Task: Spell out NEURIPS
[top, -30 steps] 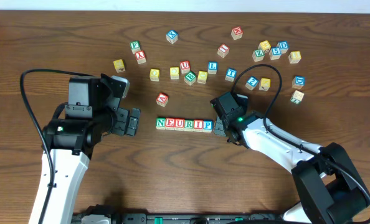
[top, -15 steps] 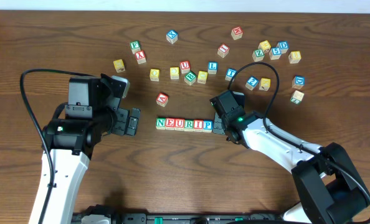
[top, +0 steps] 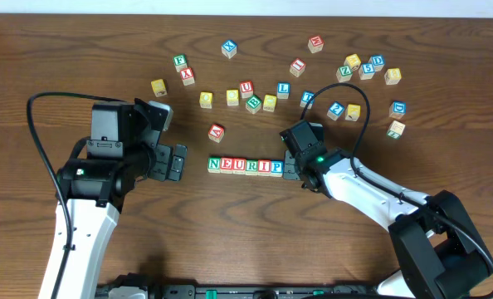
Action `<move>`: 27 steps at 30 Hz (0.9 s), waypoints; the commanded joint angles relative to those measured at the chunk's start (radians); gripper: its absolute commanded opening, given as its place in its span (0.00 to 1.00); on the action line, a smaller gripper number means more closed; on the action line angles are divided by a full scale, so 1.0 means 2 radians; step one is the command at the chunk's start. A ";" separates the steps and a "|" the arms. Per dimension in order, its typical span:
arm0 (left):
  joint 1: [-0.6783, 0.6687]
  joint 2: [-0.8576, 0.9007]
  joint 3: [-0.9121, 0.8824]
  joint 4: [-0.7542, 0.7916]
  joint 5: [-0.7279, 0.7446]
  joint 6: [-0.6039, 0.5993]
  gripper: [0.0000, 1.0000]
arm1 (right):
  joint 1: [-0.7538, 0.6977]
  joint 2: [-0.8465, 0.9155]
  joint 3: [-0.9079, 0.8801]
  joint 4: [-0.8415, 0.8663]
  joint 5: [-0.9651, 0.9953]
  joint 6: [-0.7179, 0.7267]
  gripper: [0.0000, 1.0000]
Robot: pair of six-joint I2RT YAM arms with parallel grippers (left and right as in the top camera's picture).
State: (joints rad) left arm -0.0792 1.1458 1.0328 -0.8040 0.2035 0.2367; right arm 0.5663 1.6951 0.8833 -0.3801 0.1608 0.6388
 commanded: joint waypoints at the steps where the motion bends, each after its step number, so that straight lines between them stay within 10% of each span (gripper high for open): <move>1: 0.002 -0.001 0.012 0.000 -0.005 0.003 0.98 | 0.002 0.008 -0.002 0.003 -0.006 -0.013 0.03; 27: 0.002 -0.001 0.012 0.000 -0.005 0.003 0.98 | 0.002 0.008 -0.002 -0.066 0.005 0.068 0.01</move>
State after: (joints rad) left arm -0.0792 1.1458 1.0328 -0.8043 0.2035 0.2363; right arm 0.5663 1.6955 0.8829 -0.5007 0.2008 0.7349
